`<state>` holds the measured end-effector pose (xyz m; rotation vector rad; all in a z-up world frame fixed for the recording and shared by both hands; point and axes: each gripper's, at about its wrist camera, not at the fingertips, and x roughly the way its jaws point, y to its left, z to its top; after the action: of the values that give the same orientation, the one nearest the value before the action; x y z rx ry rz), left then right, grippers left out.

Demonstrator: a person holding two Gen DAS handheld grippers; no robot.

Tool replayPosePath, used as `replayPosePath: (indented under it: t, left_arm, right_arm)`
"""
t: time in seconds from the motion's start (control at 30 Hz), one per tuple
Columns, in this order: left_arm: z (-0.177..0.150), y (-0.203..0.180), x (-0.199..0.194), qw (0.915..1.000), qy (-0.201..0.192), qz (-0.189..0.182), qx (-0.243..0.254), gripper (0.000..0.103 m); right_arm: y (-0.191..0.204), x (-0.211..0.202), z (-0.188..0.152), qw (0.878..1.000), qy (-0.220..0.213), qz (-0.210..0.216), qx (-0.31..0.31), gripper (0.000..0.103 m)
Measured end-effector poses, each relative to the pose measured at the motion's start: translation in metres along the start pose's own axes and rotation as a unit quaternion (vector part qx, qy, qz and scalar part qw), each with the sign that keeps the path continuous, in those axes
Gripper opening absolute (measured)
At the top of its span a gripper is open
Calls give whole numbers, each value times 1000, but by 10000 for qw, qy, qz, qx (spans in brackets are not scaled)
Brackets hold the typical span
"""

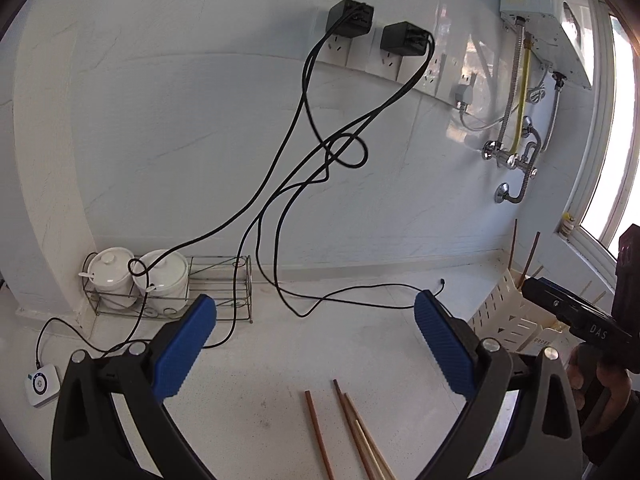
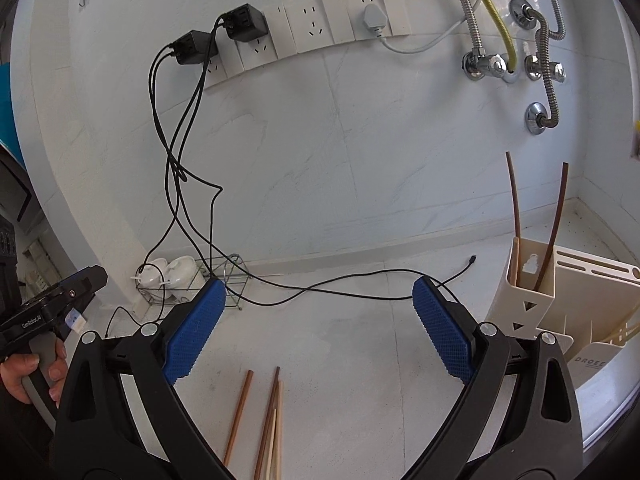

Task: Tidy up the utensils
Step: 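Withdraw both tools from the holder back toward the chopstick pile, then position both open grippers over the remaining chopsticks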

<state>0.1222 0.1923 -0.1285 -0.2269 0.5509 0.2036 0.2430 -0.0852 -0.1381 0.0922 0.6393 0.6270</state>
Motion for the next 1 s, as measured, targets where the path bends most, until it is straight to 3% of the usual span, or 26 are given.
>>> replayPosePath:
  t: [0.23, 0.43, 0.57, 0.73, 1.0]
  left_arm:
    - [-30, 4, 23, 9975, 692, 61, -105, 98]
    - [-63, 10, 46, 9896, 1400, 287, -151, 98]
    - [-88, 14, 69, 9783, 2032, 331, -233, 98]
    - [-112, 13, 97, 9602, 2719, 646, -28, 98]
    - [-136, 2, 139, 9384, 3395, 588, 269, 97]
  right_arm:
    - [0, 31, -25, 9982, 599, 23, 47, 90]
    - [2, 58, -48, 9925, 1210, -157, -31, 90]
    - [-1, 74, -62, 9862, 1640, -220, -24, 90]
    - [-4, 81, -78, 9810, 1934, -185, 5, 90]
    - [4, 92, -104, 9690, 2459, -62, -217, 89]
